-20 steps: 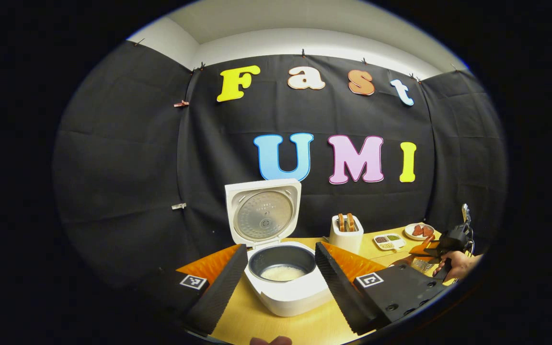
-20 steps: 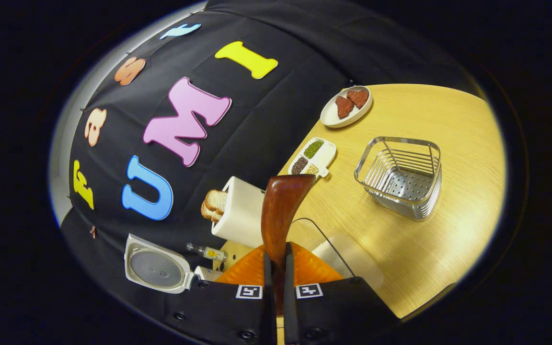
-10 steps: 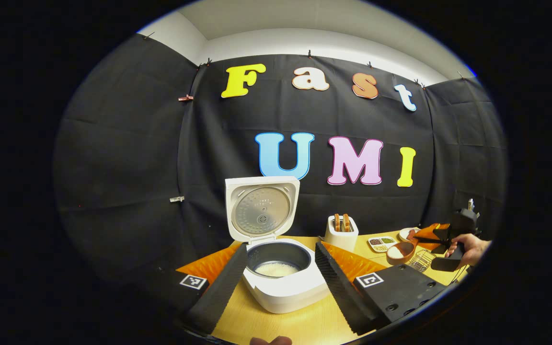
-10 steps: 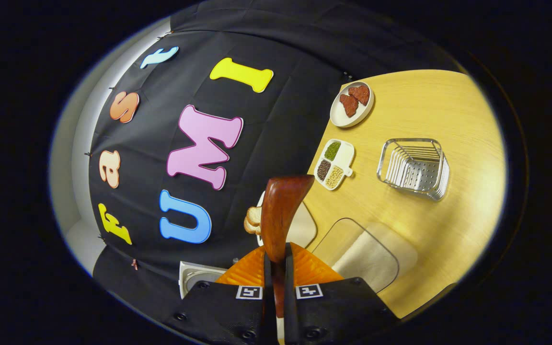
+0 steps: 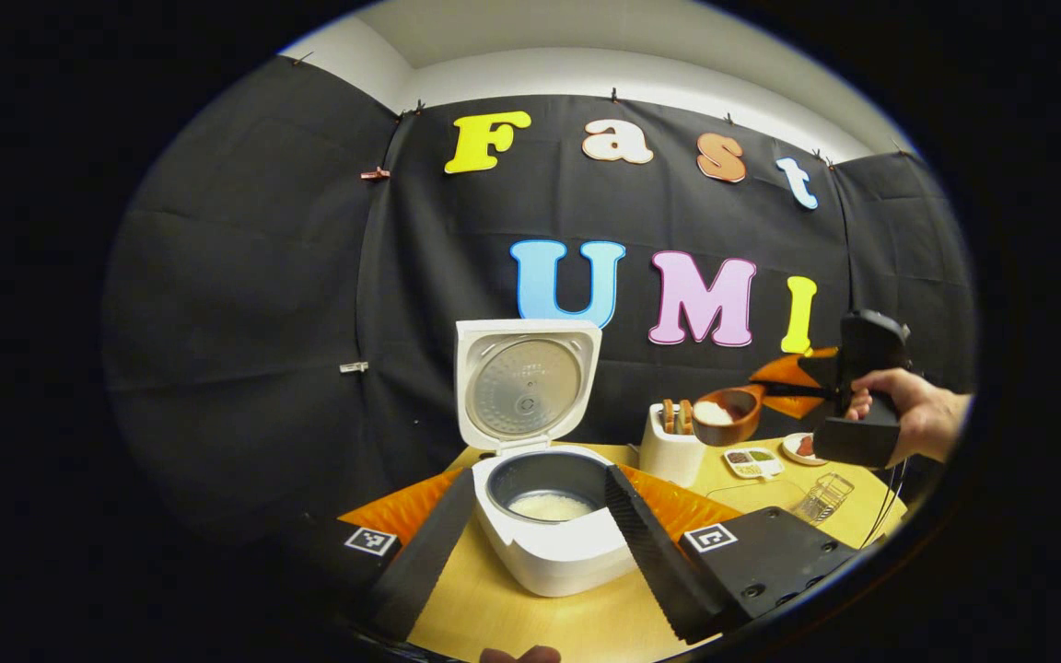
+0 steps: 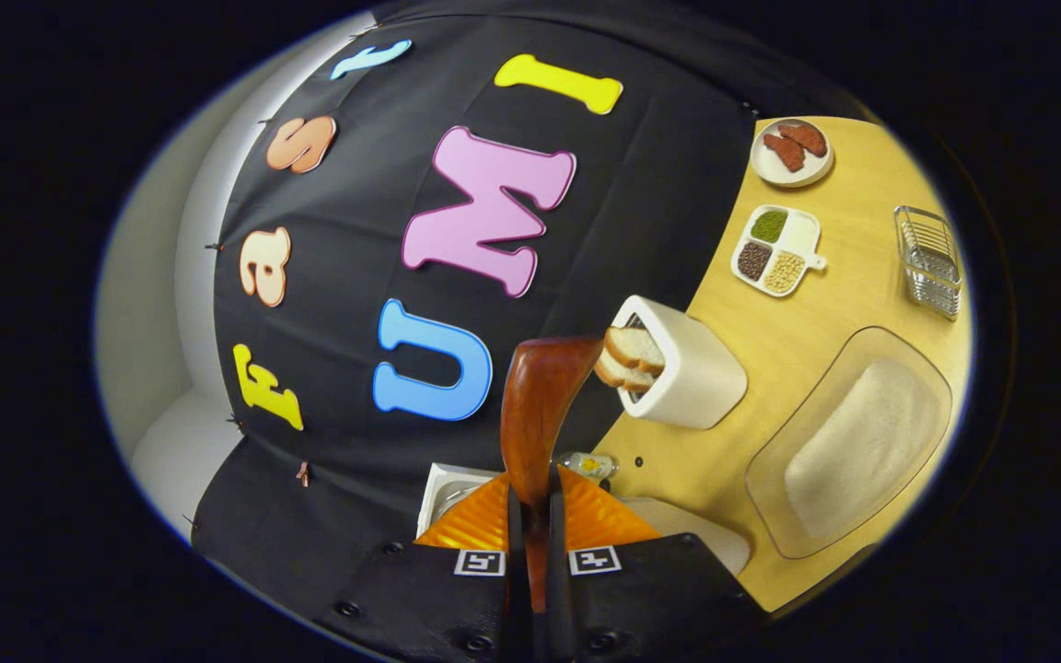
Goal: Close the left gripper, press the button to open the rice cooker; take a wooden spoon from the chopstick holder with the right hand, scoop a spoonful of rice and pour it into the rice cooker, then put the wooden spoon back into the chopstick holder.
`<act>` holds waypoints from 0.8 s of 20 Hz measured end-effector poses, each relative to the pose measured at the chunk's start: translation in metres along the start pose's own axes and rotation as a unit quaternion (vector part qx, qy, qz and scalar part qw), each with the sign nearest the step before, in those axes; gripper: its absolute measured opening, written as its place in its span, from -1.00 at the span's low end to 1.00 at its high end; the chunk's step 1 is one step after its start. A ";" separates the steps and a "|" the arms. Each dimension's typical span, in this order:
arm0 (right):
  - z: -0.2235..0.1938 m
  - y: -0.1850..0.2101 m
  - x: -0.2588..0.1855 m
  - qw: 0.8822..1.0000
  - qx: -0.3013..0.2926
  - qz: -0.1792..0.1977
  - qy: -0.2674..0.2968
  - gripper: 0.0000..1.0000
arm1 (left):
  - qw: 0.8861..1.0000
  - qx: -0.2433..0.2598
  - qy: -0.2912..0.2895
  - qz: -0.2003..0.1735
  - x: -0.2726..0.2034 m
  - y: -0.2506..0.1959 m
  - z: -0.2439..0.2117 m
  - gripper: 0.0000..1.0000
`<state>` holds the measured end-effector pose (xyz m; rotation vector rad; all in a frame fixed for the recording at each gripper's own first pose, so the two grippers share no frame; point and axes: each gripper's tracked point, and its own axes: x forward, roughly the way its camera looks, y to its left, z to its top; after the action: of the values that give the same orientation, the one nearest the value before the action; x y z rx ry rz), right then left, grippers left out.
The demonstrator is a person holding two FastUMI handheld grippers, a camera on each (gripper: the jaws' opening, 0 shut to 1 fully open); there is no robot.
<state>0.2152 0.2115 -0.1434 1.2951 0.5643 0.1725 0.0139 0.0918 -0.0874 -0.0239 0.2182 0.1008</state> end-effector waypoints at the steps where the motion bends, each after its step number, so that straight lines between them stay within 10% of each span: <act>1: -0.013 0.009 0.011 1.000 -0.011 0.000 0.009 -0.79 | 1.000 0.002 0.001 0.003 0.001 0.005 -0.002 0.94; 9: -0.093 0.032 0.084 0.976 -0.215 -0.016 0.037 -0.79 | 1.000 0.004 0.009 0.029 0.004 0.041 -0.015 0.94; 16: -0.130 0.052 0.115 0.913 -0.406 0.014 0.044 -0.79 | 0.999 -0.010 0.029 0.042 -0.002 0.057 -0.034 0.94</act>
<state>0.2598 0.3873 -0.1497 0.4837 0.4710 0.4397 -0.0011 0.1470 -0.1207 -0.0374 0.2759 0.1870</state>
